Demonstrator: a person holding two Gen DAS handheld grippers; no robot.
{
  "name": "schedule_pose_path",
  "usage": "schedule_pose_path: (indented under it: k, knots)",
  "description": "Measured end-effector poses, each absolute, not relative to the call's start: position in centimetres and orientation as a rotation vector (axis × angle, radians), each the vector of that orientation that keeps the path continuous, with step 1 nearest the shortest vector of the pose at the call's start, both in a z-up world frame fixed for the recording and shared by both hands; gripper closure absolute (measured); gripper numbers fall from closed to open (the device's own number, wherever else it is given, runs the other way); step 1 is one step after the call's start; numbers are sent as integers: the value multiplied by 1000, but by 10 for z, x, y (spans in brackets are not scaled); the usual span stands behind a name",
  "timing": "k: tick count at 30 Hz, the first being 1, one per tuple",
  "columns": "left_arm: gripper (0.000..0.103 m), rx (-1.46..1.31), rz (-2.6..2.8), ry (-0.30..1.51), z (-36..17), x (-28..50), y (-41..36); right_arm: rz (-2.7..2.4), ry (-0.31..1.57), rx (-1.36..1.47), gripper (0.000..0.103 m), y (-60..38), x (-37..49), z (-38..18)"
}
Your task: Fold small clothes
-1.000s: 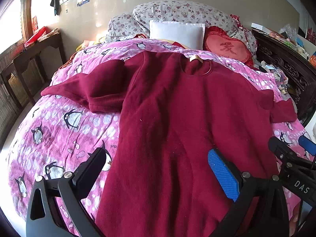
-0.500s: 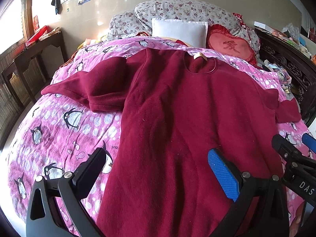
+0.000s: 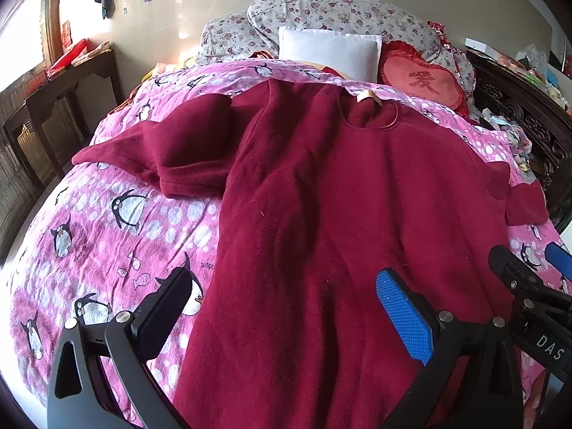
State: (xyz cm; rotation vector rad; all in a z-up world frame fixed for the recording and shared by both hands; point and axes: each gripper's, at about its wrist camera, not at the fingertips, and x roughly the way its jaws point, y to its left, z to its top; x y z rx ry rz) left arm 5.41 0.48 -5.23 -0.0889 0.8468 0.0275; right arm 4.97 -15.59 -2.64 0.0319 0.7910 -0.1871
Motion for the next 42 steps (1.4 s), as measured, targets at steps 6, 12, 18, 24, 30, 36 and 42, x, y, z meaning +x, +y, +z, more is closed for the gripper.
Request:
schedule_pose_path:
  k: [6,12,18,24,30,36,42]
  knots:
    - [0,-97,29,849,-53,55,7,-177,796,25,0,-151,55,-28]
    - [0,-103,34,848,-55,59,13,-166,783,14,1,-146,59,-26]
    - [0,-104,41,849,-56,61,15,-164,794,24,0,-143,64,-29]
    - [0,-109,37,838,-55,61,15,-166,797,34,0,-144,64,-31]
    - [0,-110,38,846,-56,62,17,-170,798,46,1,-147,65,-32]
    - [0,-113,46,860,-54,64,18,-165,805,45,1,-146,67,-33]
    - [0,-118,46,860,-53,64,19,-162,805,42,1,-144,68,-32]
